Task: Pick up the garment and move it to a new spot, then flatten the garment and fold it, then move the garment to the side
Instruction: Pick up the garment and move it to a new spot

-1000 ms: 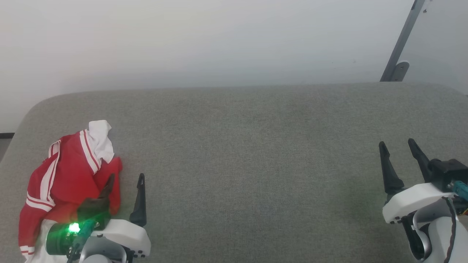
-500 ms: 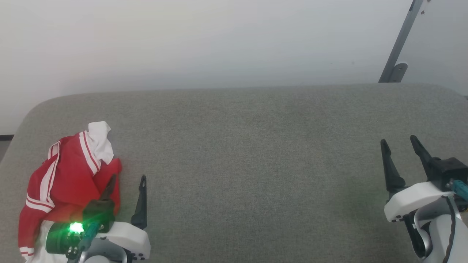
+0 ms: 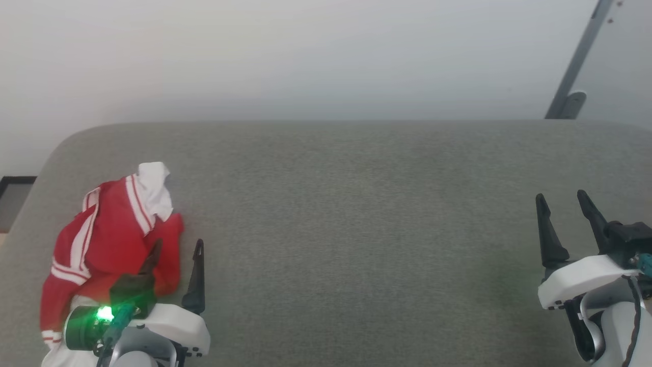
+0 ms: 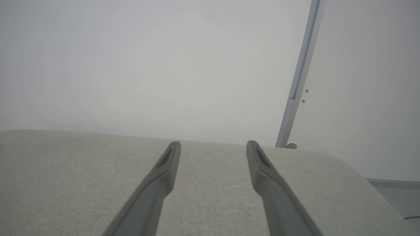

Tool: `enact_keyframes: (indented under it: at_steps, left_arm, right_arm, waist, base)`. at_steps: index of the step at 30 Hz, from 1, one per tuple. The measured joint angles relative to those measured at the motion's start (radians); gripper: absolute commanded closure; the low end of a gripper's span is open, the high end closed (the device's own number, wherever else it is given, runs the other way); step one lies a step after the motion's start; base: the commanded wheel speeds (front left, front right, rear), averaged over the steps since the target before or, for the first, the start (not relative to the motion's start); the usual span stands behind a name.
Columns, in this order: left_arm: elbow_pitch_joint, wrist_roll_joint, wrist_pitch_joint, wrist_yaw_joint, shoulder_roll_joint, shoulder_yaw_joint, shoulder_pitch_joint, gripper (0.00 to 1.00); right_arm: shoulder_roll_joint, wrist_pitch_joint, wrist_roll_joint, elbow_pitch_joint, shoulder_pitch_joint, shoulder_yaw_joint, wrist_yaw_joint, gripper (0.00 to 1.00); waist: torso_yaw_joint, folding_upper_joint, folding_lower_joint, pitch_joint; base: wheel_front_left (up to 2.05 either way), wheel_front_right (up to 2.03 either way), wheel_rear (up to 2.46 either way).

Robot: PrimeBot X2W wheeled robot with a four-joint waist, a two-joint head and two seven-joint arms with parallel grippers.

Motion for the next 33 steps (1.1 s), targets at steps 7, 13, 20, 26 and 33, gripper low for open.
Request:
enact_keyframes:
  at_steps: [7,13,20,26,33]
  left_arm:
    - [0.001,0.000,0.000,0.003,-0.006,0.027,-0.002,0.00]
    - [0.010,0.002,0.000,0.012,-0.014,0.047,-0.004,0.00]
    - [0.011,0.007,0.000,0.014,-0.018,0.067,0.014,0.00]
    - [-0.005,0.005,0.000,0.022,-0.024,0.098,0.051,0.00]
    - [-0.066,-0.017,0.000,0.035,-0.043,0.139,0.103,0.00]
  right_arm:
    - [0.009,0.000,0.019,-0.011,0.010,0.027,0.000,0.00]
    - [0.022,0.000,0.032,-0.021,0.023,0.081,0.000,0.00]
    - [0.056,0.000,0.042,-0.020,0.028,0.132,0.000,0.00]
    - [0.073,0.000,0.043,-0.012,0.022,0.182,0.000,0.00]
    - [0.071,0.000,0.056,0.005,-0.030,0.269,0.000,0.00]
  waist:
    - [0.078,0.0000,0.0000,0.004]
    - [0.183,0.0000,0.0000,0.006]
    - [0.328,0.0000,0.0000,0.005]
    - [0.424,0.0000,0.0000,0.002]
    - [0.474,0.0000,0.0000,0.021]
  base:
    - [0.00,0.00,0.00]
    - [0.00,0.00,0.00]
    - [0.00,0.00,0.00]
    - [0.00,0.00,0.00]
    - [0.00,0.00,0.00]
